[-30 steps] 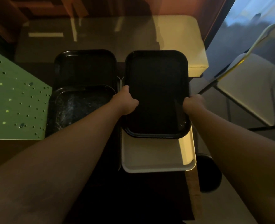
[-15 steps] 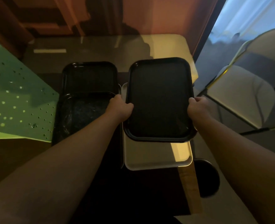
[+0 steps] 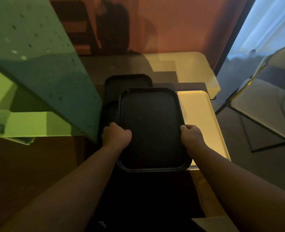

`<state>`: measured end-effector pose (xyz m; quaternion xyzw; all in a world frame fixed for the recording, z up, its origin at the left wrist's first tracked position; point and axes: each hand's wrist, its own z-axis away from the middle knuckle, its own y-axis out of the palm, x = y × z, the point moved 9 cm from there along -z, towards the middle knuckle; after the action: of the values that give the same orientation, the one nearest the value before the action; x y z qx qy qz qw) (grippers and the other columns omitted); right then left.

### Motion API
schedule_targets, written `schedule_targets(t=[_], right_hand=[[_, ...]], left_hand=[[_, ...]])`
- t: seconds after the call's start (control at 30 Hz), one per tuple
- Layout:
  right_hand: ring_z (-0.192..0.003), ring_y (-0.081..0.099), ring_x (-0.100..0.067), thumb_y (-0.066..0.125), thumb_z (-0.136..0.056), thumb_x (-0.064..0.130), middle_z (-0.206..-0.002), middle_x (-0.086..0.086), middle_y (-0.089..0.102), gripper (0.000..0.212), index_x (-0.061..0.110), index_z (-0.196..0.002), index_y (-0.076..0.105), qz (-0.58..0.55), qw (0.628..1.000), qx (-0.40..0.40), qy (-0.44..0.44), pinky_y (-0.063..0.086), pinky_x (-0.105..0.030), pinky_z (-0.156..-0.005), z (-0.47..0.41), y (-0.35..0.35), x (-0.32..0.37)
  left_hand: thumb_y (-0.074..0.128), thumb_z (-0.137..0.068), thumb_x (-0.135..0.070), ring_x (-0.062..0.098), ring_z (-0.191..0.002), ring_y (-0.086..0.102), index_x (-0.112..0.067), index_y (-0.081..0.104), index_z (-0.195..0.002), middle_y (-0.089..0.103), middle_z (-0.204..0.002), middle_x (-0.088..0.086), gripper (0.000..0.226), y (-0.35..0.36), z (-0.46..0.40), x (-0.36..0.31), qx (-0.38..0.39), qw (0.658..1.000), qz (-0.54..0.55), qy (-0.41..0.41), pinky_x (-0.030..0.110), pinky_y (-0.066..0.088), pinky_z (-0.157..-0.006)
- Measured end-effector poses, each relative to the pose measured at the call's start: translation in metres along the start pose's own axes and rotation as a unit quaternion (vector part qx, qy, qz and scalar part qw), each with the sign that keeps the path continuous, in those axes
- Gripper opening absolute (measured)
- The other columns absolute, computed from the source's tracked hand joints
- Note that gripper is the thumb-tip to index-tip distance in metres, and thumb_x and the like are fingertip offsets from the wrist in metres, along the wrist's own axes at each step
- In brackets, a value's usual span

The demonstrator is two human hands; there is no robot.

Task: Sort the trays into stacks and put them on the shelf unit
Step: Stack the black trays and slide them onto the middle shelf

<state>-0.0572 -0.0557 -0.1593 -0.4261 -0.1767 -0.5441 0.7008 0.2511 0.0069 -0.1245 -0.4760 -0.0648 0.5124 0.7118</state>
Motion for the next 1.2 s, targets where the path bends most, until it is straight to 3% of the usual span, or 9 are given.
schedule_targets(t=[0.07,0.17,0.43,0.5,0.67,0.87,0.93,1.03,1.2], right_hand=[[-0.102,0.060,-0.025,0.049,-0.102,0.027,-0.113,-0.011,0.064,0.034,0.006,-0.127,0.058,0.011,1.000,-0.003,0.003,0.053,-0.045,-0.091,0.012,0.020,-0.008],[-0.097,0.060,-0.023,0.049,-0.102,0.028,-0.112,-0.010,0.065,0.032,0.008,-0.125,0.058,0.016,1.000,0.002,0.011,0.054,-0.042,-0.086,0.024,0.046,-0.016],[-0.100,0.060,-0.024,0.055,-0.094,0.019,-0.112,-0.006,0.061,0.029,0.015,-0.124,0.054,0.061,0.997,0.028,0.036,0.055,-0.045,-0.090,0.045,0.084,-0.026],[-0.099,0.058,-0.023,0.058,-0.088,0.014,-0.112,-0.005,0.059,0.033,0.020,-0.121,0.054,0.076,0.995,0.041,0.050,0.056,-0.044,-0.088,0.046,0.088,-0.030],[-0.108,0.059,-0.028,0.062,-0.077,0.026,-0.128,-0.007,0.052,0.052,0.025,-0.130,0.058,0.115,0.990,0.051,0.056,0.058,-0.049,-0.090,0.025,0.088,-0.055],[-0.107,0.057,-0.023,0.061,-0.089,0.024,-0.129,-0.006,0.056,0.055,0.019,-0.141,0.043,0.149,0.984,0.082,0.054,0.053,-0.045,-0.095,0.045,0.101,-0.034],[-0.103,0.058,-0.022,0.059,-0.092,0.024,-0.123,-0.005,0.060,0.049,0.015,-0.138,0.047,0.179,0.978,0.091,0.050,0.053,-0.042,-0.090,0.044,0.105,-0.034],[-0.097,0.062,-0.025,0.056,-0.093,0.020,-0.105,-0.007,0.065,0.034,0.007,-0.124,0.057,0.211,0.972,0.084,0.052,0.055,-0.042,-0.088,0.042,0.104,-0.034],[-0.100,0.063,-0.028,0.049,-0.097,0.026,-0.112,-0.013,0.064,0.035,0.004,-0.124,0.056,0.203,0.974,0.061,0.078,0.054,-0.045,-0.091,0.039,0.097,-0.044]], left_hand=[[0.058,-0.087,-0.032,0.037,-0.127,0.047,-0.008,0.038,-0.146,0.040,-0.145,0.018,0.067,-0.006,0.003,0.026,0.003,1.000,-0.015,0.000,0.044,0.047,-0.099],[0.056,-0.089,-0.032,0.038,-0.133,0.043,-0.009,0.034,-0.150,0.037,-0.149,0.018,0.069,-0.013,0.002,0.057,0.014,1.000,-0.017,0.002,0.045,0.043,-0.104],[0.058,-0.088,-0.030,0.035,-0.132,0.047,-0.013,0.033,-0.152,0.039,-0.153,0.015,0.071,-0.022,-0.006,0.106,0.049,0.992,0.112,-0.015,0.047,0.045,-0.105],[0.059,-0.088,-0.029,0.035,-0.133,0.047,-0.013,0.034,-0.152,0.040,-0.153,0.015,0.071,-0.020,-0.009,0.111,0.058,0.990,0.126,-0.014,0.047,0.044,-0.107],[0.058,-0.087,-0.025,0.037,-0.133,0.047,-0.011,0.031,-0.153,0.039,-0.154,0.017,0.073,-0.014,-0.012,0.116,0.107,0.982,0.157,-0.009,0.049,0.043,-0.108],[0.054,-0.086,-0.022,0.034,-0.134,0.047,-0.023,0.019,-0.157,0.035,-0.156,0.014,0.079,-0.007,-0.014,0.121,0.147,0.982,0.119,-0.018,0.047,0.044,-0.108],[0.054,-0.082,-0.025,0.035,-0.130,0.050,-0.025,0.022,-0.156,0.040,-0.153,0.014,0.081,-0.004,-0.014,0.122,0.156,0.981,0.114,-0.023,0.046,0.046,-0.106],[0.054,-0.077,-0.030,0.036,-0.118,0.056,-0.016,0.038,-0.147,0.049,-0.140,0.016,0.074,-0.003,-0.017,0.124,0.141,0.983,0.103,-0.056,0.047,0.051,-0.098],[0.054,-0.083,-0.041,0.039,-0.123,0.048,-0.011,0.038,-0.145,0.038,-0.144,0.019,0.071,-0.004,-0.010,0.121,0.101,0.989,0.024,-0.110,0.044,0.048,-0.100]])
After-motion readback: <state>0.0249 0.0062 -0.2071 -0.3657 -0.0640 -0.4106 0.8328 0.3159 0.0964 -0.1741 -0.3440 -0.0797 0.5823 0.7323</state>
